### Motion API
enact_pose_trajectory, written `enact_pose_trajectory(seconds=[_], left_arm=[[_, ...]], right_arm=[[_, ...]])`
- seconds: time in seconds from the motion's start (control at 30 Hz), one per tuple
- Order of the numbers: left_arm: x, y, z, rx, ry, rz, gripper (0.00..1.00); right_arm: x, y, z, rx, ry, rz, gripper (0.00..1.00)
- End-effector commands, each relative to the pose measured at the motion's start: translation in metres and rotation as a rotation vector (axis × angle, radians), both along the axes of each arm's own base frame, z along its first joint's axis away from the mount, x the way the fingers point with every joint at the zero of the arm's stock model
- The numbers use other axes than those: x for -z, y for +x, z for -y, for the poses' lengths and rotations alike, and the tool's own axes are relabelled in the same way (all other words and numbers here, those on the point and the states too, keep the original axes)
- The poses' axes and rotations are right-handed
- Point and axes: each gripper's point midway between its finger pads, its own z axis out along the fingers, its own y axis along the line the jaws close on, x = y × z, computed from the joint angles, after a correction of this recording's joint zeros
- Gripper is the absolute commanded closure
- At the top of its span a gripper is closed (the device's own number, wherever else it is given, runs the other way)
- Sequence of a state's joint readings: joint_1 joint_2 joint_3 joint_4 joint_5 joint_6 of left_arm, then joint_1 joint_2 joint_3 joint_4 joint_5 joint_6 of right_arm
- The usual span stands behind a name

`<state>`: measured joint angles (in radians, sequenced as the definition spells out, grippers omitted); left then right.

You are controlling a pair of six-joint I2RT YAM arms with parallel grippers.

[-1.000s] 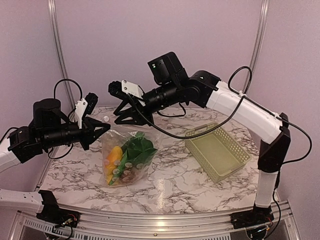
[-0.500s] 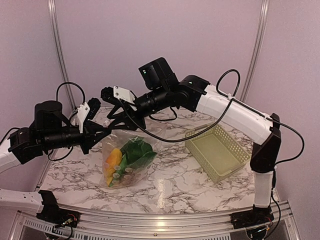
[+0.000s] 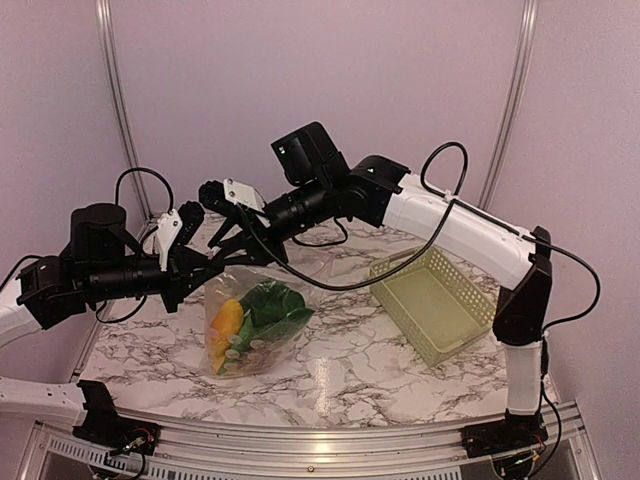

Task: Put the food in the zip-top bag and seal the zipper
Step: Hold the zipper from the zipper food storage bag.

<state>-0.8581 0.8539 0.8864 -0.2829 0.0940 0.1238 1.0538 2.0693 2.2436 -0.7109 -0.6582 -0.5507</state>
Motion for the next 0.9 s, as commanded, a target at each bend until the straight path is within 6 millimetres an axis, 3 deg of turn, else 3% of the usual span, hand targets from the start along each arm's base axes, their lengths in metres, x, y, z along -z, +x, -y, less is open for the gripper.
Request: enact_pose_trajectory(seconds=[0.0,0.33,0.87], left_arm=[[0.000,0.002,0.000,-0.005,0.014,0.015,1.00],[0.001,0.004,-0.009,-0.052,0.000,0.024,1.00],[-0.004,0.009,-0.002,-0.051,-0.018,0.033,1.00]], right_arm=[[-0.008,-0.004,-0.001,-0.023,0.017,-0.021,0.76],[-0.007,0.021,0.004,0.072,0.005,-0.004,0.87],[0.013,0.026,0.007,0.093,-0.052,0.027,0.85]])
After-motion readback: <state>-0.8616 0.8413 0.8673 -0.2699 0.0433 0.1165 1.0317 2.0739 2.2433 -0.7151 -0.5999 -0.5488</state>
